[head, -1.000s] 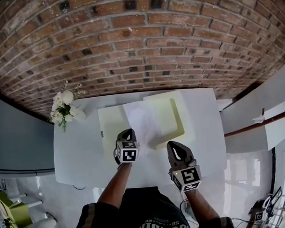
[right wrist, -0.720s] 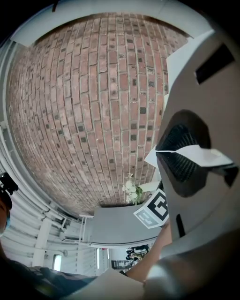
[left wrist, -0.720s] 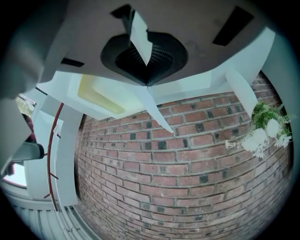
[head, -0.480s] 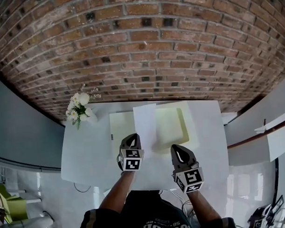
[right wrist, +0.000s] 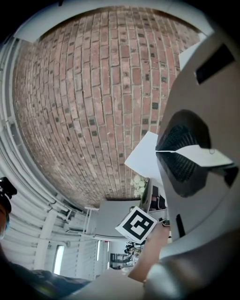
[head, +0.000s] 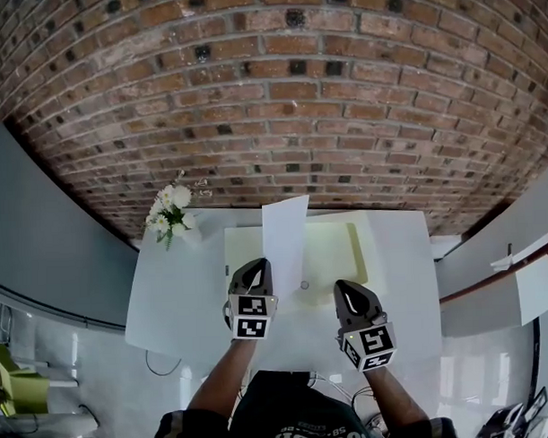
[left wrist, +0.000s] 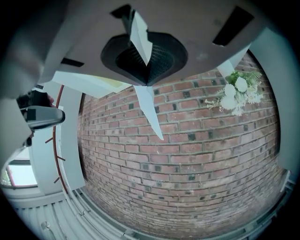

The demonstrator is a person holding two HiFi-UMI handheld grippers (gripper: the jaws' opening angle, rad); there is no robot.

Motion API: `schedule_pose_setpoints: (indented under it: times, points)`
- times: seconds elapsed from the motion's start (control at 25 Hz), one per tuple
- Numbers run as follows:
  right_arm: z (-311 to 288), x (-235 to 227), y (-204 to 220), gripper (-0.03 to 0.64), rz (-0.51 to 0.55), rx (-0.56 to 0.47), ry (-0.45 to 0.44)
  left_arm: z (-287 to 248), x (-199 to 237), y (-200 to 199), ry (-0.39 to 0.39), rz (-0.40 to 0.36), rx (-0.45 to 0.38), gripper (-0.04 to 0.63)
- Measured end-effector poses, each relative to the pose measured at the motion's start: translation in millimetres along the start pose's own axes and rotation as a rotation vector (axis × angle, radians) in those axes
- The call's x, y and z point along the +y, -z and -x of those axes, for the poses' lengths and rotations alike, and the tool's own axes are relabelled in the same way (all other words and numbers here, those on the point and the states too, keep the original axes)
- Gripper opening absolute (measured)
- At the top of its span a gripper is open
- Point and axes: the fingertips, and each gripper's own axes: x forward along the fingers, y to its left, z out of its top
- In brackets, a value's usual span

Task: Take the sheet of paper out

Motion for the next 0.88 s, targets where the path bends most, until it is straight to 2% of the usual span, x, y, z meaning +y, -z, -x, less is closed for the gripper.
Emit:
schedule_pose_setpoints:
  times: [0.4,0.88]
  points:
    - [10.1,11.8,-21.8,0.069,0.034,-0.042,-0.02,40.1,5.7,-47.3,-0.025,0.001,-0.116,0.011]
    - [23.2,18.3,-22.3,0.069,0.061,-0.036,-0.007,66.0,-4.8,-58.5,-0.024,-0.015,-0.177,0.011]
